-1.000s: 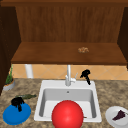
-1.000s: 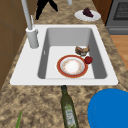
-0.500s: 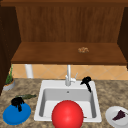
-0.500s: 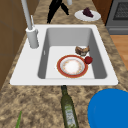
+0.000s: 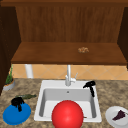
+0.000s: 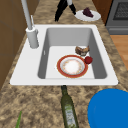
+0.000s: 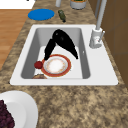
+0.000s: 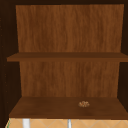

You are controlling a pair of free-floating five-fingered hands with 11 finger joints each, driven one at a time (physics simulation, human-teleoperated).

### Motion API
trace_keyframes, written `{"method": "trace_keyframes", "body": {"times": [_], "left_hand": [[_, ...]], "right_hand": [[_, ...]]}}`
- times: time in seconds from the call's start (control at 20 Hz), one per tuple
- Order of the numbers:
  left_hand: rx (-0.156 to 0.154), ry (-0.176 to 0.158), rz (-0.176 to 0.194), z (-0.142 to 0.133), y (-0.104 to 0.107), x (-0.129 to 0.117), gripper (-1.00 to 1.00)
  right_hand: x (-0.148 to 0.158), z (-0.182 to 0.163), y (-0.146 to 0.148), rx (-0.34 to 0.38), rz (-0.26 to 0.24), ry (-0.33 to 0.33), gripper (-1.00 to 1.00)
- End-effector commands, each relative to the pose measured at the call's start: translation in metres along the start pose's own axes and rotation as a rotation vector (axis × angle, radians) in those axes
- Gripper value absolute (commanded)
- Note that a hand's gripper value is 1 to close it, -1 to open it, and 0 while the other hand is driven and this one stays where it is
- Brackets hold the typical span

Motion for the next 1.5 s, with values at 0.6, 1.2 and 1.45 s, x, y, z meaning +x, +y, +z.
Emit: {"method": "trace_keyframes", "body": {"times": [0.6, 1.2, 1.45], "left_hand": [[0.0, 0.0, 0.0, 0.0, 0.0, 0.0, 0.0], [0.0, 0.0, 0.0, 0.0, 0.0, 0.0, 0.0], [0.0, 0.0, 0.0, 0.0, 0.0, 0.0, 0.0]], "right_hand": [[-0.04, 0.095, 0.064, -0.024, -0.041, -0.048, -1.0], [-0.079, 0.161, 0.117, -0.039, -0.075, -0.076, -1.0], [-0.101, 0.18, 0.139, -0.047, -0.082, -0.097, -1.0]]}}
